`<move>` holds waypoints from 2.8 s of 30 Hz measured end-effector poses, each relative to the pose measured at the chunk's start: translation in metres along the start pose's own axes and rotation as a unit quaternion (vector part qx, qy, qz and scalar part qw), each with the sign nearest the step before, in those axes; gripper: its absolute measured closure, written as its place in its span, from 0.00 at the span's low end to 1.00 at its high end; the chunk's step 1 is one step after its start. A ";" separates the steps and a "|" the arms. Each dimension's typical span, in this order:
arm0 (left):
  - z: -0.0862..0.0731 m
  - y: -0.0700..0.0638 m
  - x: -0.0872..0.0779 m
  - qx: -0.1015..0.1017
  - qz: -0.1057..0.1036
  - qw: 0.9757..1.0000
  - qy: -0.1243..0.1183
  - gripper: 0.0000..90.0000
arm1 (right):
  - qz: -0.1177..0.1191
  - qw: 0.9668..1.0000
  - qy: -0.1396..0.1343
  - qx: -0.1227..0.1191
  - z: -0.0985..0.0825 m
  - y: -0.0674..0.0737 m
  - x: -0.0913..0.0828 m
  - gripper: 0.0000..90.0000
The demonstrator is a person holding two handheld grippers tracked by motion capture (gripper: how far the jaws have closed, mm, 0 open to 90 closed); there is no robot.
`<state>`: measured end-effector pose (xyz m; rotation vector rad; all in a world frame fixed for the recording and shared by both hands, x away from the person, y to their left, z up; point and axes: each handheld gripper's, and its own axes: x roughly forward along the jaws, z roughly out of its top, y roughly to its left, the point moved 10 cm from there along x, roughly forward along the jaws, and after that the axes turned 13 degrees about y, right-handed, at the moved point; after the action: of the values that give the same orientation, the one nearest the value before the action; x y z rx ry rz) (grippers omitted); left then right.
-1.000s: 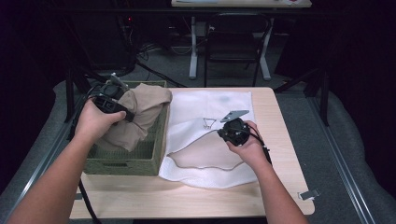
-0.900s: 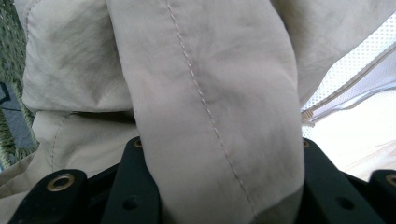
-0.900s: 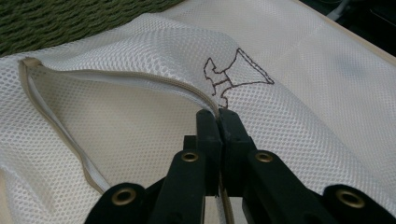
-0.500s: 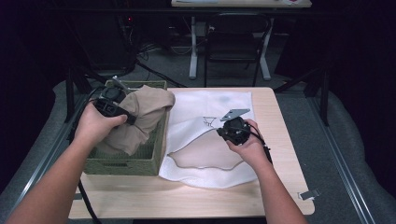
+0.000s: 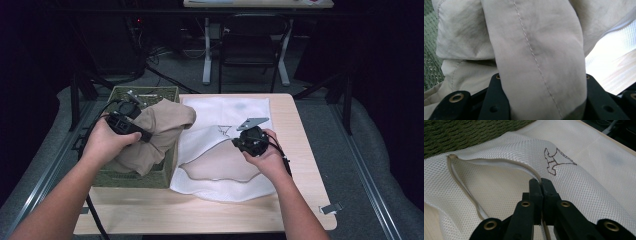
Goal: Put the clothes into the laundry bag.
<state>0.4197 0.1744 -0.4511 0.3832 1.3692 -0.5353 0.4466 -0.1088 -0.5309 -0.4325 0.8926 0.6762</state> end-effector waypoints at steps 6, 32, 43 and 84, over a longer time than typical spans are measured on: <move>-0.003 -0.006 0.000 0.009 -0.003 1.000 0.001 0.71 | 0.003 1.000 0.000 0.000 -0.001 0.001 0.000 0.98; -0.025 -0.050 0.003 0.075 -0.018 0.997 0.026 0.71 | 0.007 1.000 0.000 0.002 -0.003 0.001 0.001 0.98; -0.035 -0.071 0.007 0.105 -0.018 0.993 0.054 0.71 | 0.008 1.000 0.001 0.001 -0.004 0.001 0.001 0.98; -0.035 -0.142 0.037 0.196 -0.036 0.976 0.088 0.71 | 0.011 1.000 0.001 0.001 -0.004 0.003 -0.001 0.98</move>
<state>0.3147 0.0723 -0.4861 0.7169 1.4498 -0.8536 0.4423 -0.1095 -0.5328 -0.4213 0.9006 0.6955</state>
